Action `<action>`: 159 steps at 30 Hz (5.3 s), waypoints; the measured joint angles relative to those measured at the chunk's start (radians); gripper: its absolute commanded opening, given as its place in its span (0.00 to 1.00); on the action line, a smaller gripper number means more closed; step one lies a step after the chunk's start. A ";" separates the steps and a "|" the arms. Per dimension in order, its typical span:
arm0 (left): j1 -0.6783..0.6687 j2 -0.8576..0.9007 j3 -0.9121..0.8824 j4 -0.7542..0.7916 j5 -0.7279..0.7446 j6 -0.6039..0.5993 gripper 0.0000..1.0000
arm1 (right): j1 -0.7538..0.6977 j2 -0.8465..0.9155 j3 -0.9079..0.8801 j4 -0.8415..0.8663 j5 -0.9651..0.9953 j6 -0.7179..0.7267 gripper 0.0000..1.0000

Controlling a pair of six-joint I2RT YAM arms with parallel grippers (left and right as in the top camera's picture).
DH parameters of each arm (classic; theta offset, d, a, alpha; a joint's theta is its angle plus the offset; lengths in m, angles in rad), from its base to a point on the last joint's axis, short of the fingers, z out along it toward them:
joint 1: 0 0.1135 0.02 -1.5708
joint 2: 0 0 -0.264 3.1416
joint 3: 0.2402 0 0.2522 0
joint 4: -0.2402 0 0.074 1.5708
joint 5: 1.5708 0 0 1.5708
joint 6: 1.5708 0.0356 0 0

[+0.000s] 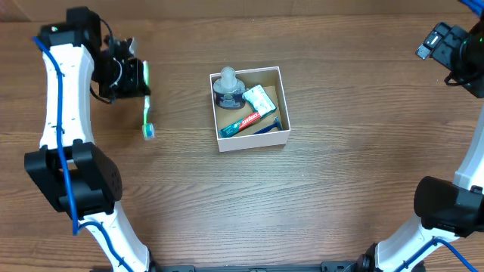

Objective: Pack container

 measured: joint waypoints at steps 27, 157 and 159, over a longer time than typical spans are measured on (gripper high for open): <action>-0.725 0.105 0.250 0.105 -0.458 0.500 0.32 | 0.000 0.000 0.000 0.000 0.000 0.000 1.00; -0.116 -2.079 -2.060 1.413 -0.130 0.045 1.00 | 0.250 -0.701 -0.471 0.000 -0.003 0.000 1.00; -0.116 -2.079 -2.060 1.413 -0.130 0.045 1.00 | 0.253 -0.816 -0.554 0.001 -0.003 0.000 1.00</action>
